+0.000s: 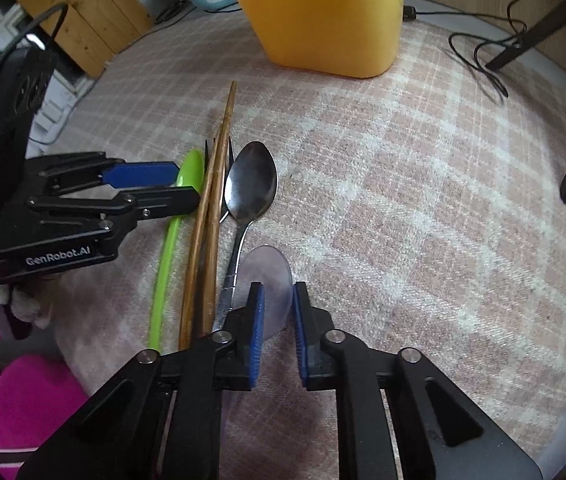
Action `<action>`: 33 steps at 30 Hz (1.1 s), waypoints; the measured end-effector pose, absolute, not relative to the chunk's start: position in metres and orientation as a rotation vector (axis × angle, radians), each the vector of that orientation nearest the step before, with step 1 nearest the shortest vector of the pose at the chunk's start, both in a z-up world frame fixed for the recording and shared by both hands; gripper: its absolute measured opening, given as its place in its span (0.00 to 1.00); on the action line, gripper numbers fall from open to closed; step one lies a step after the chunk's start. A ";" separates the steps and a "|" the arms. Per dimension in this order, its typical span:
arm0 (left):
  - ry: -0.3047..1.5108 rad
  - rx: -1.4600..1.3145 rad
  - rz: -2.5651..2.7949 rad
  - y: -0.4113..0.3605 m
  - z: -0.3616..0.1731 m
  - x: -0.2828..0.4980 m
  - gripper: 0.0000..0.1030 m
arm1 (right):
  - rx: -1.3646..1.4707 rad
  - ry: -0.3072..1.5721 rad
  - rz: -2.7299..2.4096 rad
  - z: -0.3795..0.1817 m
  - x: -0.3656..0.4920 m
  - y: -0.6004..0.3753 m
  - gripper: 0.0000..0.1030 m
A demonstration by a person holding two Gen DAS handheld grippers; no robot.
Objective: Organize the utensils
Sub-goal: 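Close the left tool on the green spoon while the right tool grasps the clear plastic spoon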
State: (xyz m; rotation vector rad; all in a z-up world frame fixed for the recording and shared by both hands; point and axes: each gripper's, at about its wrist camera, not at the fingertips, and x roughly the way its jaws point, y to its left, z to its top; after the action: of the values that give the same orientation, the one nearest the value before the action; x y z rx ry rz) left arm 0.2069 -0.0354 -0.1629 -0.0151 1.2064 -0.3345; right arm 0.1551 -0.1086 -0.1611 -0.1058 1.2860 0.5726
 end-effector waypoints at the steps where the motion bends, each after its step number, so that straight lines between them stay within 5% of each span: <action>1: 1.205 -0.014 -0.335 -0.034 -0.163 0.206 0.35 | -0.111 1.283 0.566 -0.161 0.154 -0.106 0.10; 8: 1.192 -0.011 -0.316 -0.031 -0.162 0.208 0.23 | -0.105 1.269 0.550 -0.157 0.152 -0.095 0.05; 10: 1.190 -0.011 -0.303 -0.030 -0.162 0.208 0.06 | -0.108 1.264 0.548 -0.155 0.155 -0.094 0.05; 33: 1.177 -0.035 -0.328 -0.033 -0.153 0.201 0.04 | -0.101 1.278 0.579 -0.149 0.157 -0.107 0.02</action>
State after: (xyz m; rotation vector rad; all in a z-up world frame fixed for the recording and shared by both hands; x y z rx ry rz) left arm 0.2011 -0.0327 -0.1532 -0.0351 1.1769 -0.3278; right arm 0.1573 -0.1067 -0.1486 -0.1015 1.2783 0.5789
